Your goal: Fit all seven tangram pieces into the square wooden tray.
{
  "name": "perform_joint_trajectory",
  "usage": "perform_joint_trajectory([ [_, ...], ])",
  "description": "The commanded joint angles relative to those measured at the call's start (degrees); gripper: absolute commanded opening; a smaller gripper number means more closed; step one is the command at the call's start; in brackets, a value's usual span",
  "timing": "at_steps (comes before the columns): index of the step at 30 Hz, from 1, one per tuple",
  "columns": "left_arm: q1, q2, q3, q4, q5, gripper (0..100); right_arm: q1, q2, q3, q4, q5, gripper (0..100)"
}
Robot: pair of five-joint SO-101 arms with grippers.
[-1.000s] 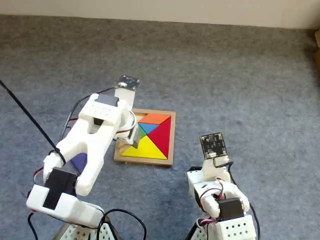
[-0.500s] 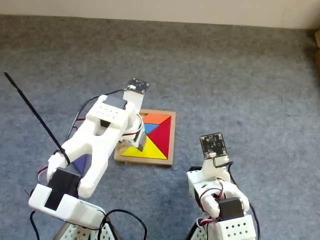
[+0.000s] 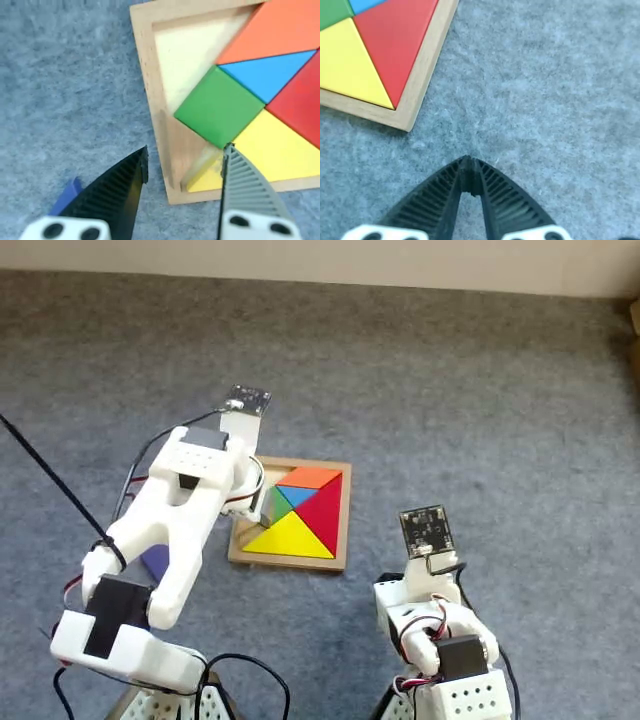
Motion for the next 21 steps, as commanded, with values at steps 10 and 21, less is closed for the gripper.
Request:
perform_joint_trajectory([
  [10,6.6,-1.9,2.6,-2.5,-0.4,24,-0.1,-0.9,8.5,0.4,-0.6,0.6],
  [21,8.0,-2.2,2.7,-2.1,-0.4,24,-0.1,-0.9,8.5,0.4,-0.6,0.6],
])
